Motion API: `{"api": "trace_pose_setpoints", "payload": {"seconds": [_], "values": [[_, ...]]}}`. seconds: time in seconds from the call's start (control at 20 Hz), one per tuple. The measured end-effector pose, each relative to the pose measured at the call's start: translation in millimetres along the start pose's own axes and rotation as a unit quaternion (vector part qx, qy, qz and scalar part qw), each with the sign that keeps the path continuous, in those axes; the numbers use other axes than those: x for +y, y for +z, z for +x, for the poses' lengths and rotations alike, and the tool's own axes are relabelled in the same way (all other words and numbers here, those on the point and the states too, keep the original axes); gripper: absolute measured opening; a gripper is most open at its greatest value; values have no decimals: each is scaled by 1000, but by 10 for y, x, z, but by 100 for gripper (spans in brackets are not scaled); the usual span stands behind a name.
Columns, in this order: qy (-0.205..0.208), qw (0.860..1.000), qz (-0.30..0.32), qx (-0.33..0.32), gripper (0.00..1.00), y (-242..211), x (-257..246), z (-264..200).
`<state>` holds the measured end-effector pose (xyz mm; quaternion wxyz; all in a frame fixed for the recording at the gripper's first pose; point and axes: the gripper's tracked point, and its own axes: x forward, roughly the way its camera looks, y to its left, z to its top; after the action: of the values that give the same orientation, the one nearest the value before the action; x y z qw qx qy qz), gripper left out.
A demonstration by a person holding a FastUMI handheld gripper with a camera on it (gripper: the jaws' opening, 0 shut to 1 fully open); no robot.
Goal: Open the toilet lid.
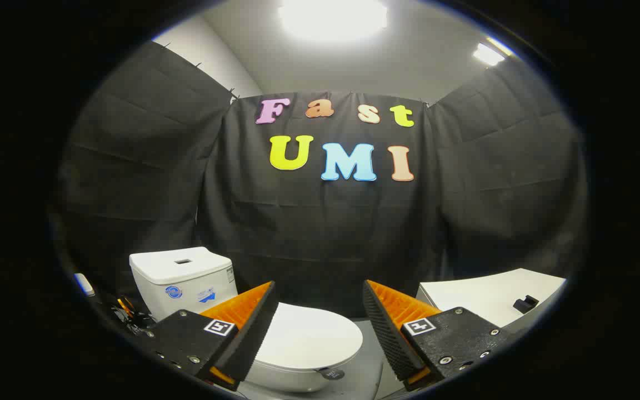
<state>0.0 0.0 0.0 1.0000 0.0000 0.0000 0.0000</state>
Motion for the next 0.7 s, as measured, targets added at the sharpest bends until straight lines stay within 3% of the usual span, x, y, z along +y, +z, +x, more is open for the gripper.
{"api": "trace_pose_setpoints", "payload": {"seconds": [0.7], "values": [[-4, 1000, 7, 0, 94, -23, -8, 9]]}}
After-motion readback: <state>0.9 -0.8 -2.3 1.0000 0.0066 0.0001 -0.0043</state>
